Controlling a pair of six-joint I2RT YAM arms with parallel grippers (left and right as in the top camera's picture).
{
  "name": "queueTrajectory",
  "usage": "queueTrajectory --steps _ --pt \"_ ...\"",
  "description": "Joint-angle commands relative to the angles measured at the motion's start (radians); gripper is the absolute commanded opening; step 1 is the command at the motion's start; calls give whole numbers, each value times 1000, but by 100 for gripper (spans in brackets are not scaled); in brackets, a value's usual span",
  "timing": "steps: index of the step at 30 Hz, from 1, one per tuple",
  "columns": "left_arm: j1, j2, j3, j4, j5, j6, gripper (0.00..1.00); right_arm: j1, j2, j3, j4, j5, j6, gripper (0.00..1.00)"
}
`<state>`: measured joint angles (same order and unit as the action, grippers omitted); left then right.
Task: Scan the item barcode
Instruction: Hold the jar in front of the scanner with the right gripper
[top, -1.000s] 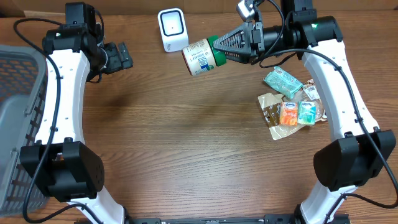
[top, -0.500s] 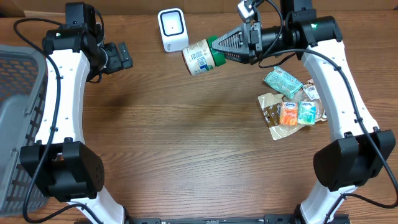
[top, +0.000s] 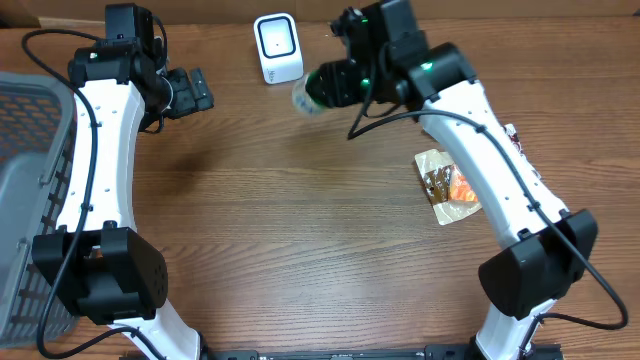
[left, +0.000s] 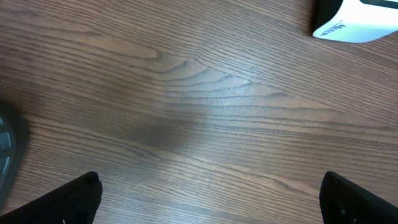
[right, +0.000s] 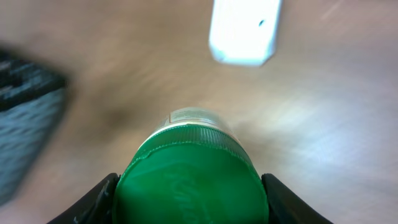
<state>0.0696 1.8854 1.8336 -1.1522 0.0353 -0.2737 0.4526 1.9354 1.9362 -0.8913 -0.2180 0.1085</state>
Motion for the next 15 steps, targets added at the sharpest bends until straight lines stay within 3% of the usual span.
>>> queueTrajectory --steps 1,4,15 --pt "-5 -3 21 1 -10 19 100 24 37 5 97 325 -74 36" --pt "-5 -3 21 2 -10 19 99 26 88 5 254 351 -148 36" --pt "-5 -3 21 1 -10 19 99 31 304 5 863 348 -649 33"
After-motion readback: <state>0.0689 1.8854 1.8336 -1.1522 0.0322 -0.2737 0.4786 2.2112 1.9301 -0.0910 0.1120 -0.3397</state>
